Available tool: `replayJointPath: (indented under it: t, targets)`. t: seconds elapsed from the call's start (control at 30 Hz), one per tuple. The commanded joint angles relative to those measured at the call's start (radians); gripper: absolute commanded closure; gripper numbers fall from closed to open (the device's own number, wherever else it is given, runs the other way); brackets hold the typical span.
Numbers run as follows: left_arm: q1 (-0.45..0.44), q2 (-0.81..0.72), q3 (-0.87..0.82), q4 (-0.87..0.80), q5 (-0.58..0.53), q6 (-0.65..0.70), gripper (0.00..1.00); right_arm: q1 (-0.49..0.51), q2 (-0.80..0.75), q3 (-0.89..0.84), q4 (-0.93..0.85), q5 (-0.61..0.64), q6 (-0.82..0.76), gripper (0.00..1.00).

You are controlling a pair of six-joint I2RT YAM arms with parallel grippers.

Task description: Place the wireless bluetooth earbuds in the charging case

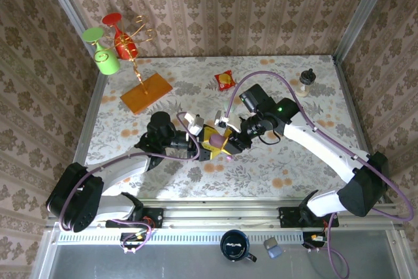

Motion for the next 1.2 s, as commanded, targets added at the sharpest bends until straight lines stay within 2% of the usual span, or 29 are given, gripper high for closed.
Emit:
replayJointPath:
  t: [0.0,0.13,0.27,0.4,0.57,0.7,0.87,1.0,1.17]
  targets:
    - [-0.005,0.005,0.017,0.043,0.018,-0.006,0.38,0.001,-0.038,-0.003,0.012,0.010,-0.001,0.72]
    - [-0.002,0.007,0.015,0.040,0.017,-0.004,0.31,0.001,-0.045,-0.004,0.016,0.015,-0.001,0.73]
    - [0.001,0.007,0.012,0.037,0.012,-0.007,0.32,0.001,-0.058,-0.012,0.025,0.014,0.002,0.73]
    - [0.003,0.009,0.014,0.034,0.011,-0.012,0.40,0.001,-0.056,-0.012,0.023,0.012,0.002,0.73]
    - [0.004,0.013,0.017,0.032,0.013,-0.020,0.45,-0.001,-0.058,-0.014,0.024,0.008,0.002,0.74]
    - [0.005,0.018,0.020,0.033,0.022,-0.022,0.59,-0.001,-0.053,-0.014,0.013,0.007,-0.006,0.74]
    - [0.004,0.023,0.027,0.042,0.030,-0.026,0.67,-0.001,-0.048,-0.011,0.007,0.003,-0.009,0.73]
    - [0.006,0.021,0.022,0.049,0.036,-0.010,0.70,-0.003,-0.056,-0.015,0.027,0.023,0.016,0.61]
    - [0.008,0.017,0.005,0.071,0.040,0.006,0.70,-0.032,-0.077,-0.030,0.079,0.034,0.090,0.35]
